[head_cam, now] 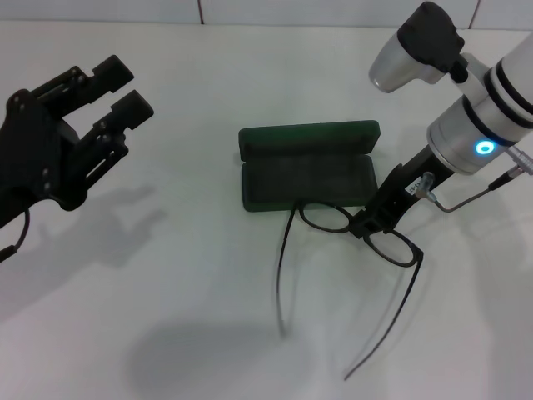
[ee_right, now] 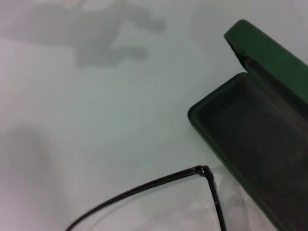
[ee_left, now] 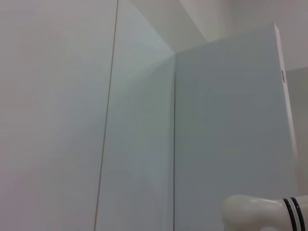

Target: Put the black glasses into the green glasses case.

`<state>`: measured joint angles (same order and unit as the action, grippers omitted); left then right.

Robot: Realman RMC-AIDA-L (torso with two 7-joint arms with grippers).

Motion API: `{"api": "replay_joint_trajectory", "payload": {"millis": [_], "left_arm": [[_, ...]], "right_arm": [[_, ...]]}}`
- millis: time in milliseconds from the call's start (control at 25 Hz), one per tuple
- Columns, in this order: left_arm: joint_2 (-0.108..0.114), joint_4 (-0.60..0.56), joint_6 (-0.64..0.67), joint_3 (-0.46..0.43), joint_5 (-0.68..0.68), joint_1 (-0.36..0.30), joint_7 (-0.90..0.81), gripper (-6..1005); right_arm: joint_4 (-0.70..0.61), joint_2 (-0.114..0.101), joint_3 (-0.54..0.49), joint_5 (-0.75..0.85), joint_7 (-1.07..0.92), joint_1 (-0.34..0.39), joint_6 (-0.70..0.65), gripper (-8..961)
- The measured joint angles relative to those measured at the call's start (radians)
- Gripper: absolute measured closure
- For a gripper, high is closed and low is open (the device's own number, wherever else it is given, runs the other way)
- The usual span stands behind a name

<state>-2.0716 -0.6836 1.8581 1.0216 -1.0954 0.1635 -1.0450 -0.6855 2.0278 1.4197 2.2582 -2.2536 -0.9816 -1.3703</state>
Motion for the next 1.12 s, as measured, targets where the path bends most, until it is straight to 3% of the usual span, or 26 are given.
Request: {"api": "replay_joint_trajectory", "payload": {"millis": [320,560,720,800,920,1120], "left_arm": [[-0.003,0.002,0.001,0.0,0.0,0.002,0.003,602],[-0.005,0.003,0.012,0.007,-0.003,0.001,0.009,603],[-0.013,0.003,0.051,0.009,-0.029,0.008,0.015,604],[-0.019,0.022,0.076,0.029,-0.032,0.034,0.036,604],[-0.019,0.064,0.117,0.091,-0.012,0.088,0.08,707],[-0.017,0.079,0.133,0.206,-0.008,0.186,0.088,822]], "right_arm": [[-0.048,0.0,0.01,-0.031,0.016,0.028,-0.008,875],[-0.247,-0.007,-0.006,-0.19,0.125,0.181,-0.045,883],[-0.331,-0.01,-0.095,-0.32,0.284,0.289,-0.082,883],[-0.342,-0.008,-0.145,-0.4,0.367,0.337,-0.111,883],[-0.325,-0.011,-0.202,-0.545,0.488,0.399,-0.159,883],[-0.297,-0.01,-0.249,-0.653,0.576,0.442,-0.228,883]]}}
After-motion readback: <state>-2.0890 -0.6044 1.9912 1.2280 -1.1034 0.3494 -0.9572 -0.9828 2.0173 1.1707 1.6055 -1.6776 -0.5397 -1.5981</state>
